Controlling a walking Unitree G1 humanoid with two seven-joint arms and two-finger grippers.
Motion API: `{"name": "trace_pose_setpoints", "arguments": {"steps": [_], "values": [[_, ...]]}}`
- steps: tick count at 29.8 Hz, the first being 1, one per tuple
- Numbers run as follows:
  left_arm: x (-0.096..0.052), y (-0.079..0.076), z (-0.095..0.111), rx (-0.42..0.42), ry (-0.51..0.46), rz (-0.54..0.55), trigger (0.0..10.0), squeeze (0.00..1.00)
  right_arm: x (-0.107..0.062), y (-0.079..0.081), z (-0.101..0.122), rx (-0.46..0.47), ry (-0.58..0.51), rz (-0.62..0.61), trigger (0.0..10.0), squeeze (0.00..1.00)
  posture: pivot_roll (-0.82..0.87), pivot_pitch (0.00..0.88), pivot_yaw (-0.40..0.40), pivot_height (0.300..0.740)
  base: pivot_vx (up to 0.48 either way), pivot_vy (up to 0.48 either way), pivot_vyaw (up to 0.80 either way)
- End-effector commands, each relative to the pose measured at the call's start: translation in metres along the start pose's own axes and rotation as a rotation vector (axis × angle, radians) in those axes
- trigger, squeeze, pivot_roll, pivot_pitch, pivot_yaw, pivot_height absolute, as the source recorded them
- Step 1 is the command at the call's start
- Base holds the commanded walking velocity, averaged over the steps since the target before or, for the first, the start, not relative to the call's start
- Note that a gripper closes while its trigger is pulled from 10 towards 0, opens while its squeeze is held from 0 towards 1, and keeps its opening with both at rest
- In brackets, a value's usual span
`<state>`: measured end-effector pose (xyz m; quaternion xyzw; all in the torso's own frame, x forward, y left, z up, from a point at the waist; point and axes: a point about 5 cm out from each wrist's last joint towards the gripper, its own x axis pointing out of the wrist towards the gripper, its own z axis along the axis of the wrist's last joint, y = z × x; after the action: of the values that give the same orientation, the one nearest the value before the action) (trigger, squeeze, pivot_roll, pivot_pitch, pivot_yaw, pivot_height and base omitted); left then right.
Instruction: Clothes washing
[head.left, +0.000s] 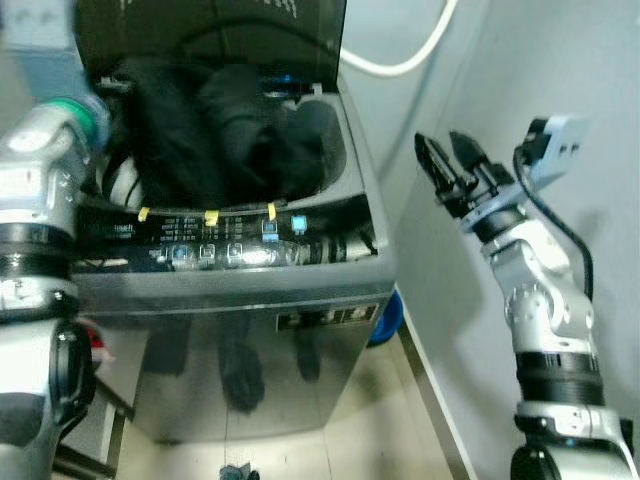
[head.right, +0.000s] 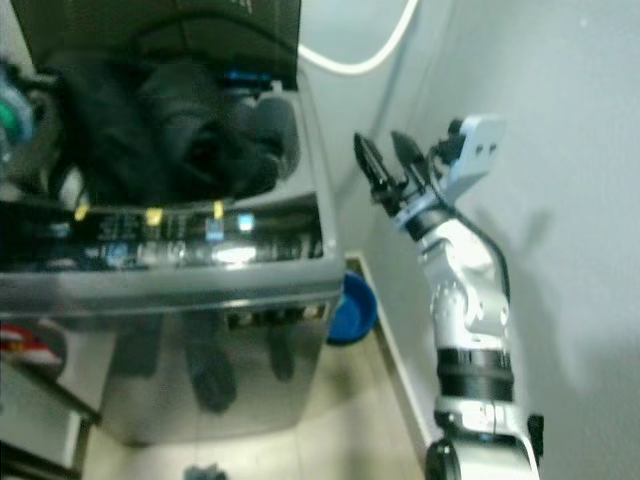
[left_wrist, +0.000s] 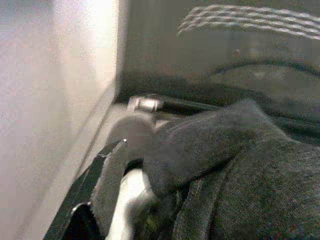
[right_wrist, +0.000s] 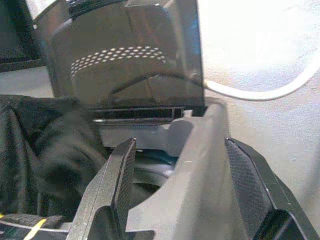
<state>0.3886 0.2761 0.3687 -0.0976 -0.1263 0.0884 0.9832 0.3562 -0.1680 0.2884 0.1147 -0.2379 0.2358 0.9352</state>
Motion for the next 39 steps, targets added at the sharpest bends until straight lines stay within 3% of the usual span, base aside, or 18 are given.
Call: {"name": "trace_pose_setpoints", "arguments": {"steps": [1,3,4,5,6,8,9,12,21,23,25,28,29,31,32,34,36,39], "values": [[-0.001,0.018,0.028,-0.068,-0.106,0.109,10.0,0.00,0.000,-0.001,0.000,0.008,0.000,-0.004,10.0,0.00,0.05,0.120,0.005,0.740,0.000,0.000,0.00],[-0.002,0.032,0.035,0.002,-0.135,0.205,10.0,0.00,0.000,0.000,0.000,0.009,0.000,-0.003,10.0,0.00,0.05,0.118,0.006,0.740,0.000,0.000,0.00],[-0.004,0.043,0.040,0.152,-0.144,0.282,10.0,0.00,0.000,0.000,0.000,0.009,-0.001,-0.003,10.0,0.00,0.05,0.117,0.007,0.740,0.000,0.000,0.00],[-0.004,0.043,0.040,0.152,-0.144,0.282,10.0,0.00,0.000,0.000,0.000,0.009,-0.001,-0.003,10.0,0.00,0.05,0.117,0.007,0.740,0.000,0.000,0.00],[-0.006,0.041,0.049,0.532,-0.187,0.289,10.0,0.00,-0.001,0.000,0.000,0.008,-0.002,-0.005,10.0,0.00,0.04,0.117,0.010,0.740,0.000,0.000,0.00],[-0.001,0.022,0.019,0.970,-0.003,-0.034,10.0,0.00,-0.002,-0.002,0.001,0.005,-0.004,-0.011,10.0,0.00,0.04,0.118,0.015,0.740,0.000,0.000,0.00],[-0.001,0.022,0.019,0.970,-0.003,-0.034,10.0,0.00,-0.002,-0.002,0.001,0.005,-0.004,-0.011,10.0,0.00,0.04,0.118,0.015,0.740,0.000,0.000,0.00],[-0.010,0.026,-0.011,1.333,0.193,-0.333,10.0,0.00,-0.003,-0.003,0.002,0.002,-0.006,-0.017,10.0,0.00,0.04,0.118,0.016,0.740,0.000,0.000,0.00],[-0.030,0.017,-0.016,1.495,0.169,-0.645,10.0,0.00,-0.004,-0.003,0.001,0.004,-0.005,-0.016,10.0,0.00,0.05,0.120,0.010,0.740,0.000,0.000,0.00],[-0.032,0.003,-0.013,1.481,0.048,-0.655,10.0,0.00,-0.003,-0.002,0.001,0.008,-0.003,-0.013,10.0,0.00,0.05,0.119,0.009,0.740,0.000,0.000,0.00],[-0.035,-0.033,0.009,1.294,-0.308,-0.595,10.0,0.00,-0.001,0.000,-0.001,0.016,-0.001,-0.005,10.0,0.00,0.05,0.117,0.004,0.740,0.000,0.000,0.00],[-0.040,-0.049,0.021,1.148,-0.442,-0.593,10.0,0.00,0.000,0.001,-0.002,0.020,-0.001,0.000,10.0,0.00,0.06,0.115,0.002,0.740,0.000,0.000,0.00],[-0.048,-0.066,0.039,0.879,-0.541,-0.626,10.0,0.00,0.001,0.002,-0.002,0.023,-0.001,0.004,10.0,0.00,0.06,0.114,0.001,0.740,0.000,0.000,0.00],[-0.048,-0.066,0.039,0.879,-0.541,-0.626,10.0,0.00,0.001,0.002,-0.002,0.023,-0.001,0.004,10.0,0.00,0.06,0.114,0.001,0.740,0.000,0.000,0.00],[-0.057,-0.076,0.051,0.670,-0.586,-0.702,10.0,0.00,0.001,0.003,-0.003,0.025,0.000,0.006,10.0,0.00,0.06,0.113,0.001,0.740,0.000,0.000,0.00],[-0.057,-0.076,0.051,0.670,-0.586,-0.702,10.0,0.00,0.001,0.003,-0.003,0.025,0.000,0.006,10.0,0.00,0.06,0.113,0.001,0.740,0.000,0.000,0.00],[-0.072,-0.087,0.063,0.370,-0.601,-0.889,10.0,0.00,0.002,0.003,-0.003,0.029,0.000,0.007,10.0,0.00,0.06,0.109,0.003,0.740,0.000,0.000,0.00],[-0.076,-0.090,0.057,0.385,-0.580,-0.942,10.0,0.00,0.001,0.003,-0.004,0.030,-0.001,0.007,10.0,0.00,0.06,0.108,0.005,0.740,0.000,0.000,0.00]]}}
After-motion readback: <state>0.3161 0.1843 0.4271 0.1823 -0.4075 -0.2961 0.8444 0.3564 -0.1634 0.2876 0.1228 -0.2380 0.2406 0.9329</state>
